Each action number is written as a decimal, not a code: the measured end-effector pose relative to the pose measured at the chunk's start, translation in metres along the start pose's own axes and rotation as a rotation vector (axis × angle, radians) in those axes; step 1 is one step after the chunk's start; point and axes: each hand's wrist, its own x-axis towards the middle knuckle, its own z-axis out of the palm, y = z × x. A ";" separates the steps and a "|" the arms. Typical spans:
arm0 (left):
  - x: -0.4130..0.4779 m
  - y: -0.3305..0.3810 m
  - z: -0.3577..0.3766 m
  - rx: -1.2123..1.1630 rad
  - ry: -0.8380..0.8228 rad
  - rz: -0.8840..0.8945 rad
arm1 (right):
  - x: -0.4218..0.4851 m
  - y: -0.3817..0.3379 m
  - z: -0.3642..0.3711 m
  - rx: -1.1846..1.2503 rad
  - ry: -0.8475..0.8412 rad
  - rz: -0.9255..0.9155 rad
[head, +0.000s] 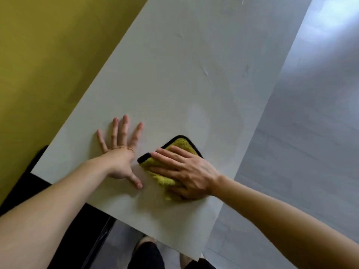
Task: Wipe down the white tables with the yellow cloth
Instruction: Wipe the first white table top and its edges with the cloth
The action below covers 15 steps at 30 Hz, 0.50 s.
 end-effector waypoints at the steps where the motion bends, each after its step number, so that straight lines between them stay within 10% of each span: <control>1: 0.001 0.000 0.001 0.005 0.003 -0.006 | -0.002 0.024 -0.008 0.004 0.017 -0.052; 8: 0.001 -0.004 0.002 -0.015 0.000 0.015 | 0.035 0.191 -0.072 -0.035 0.387 0.935; 15: 0.004 -0.014 -0.008 -0.025 0.042 0.076 | 0.025 0.048 -0.025 0.019 0.042 -0.199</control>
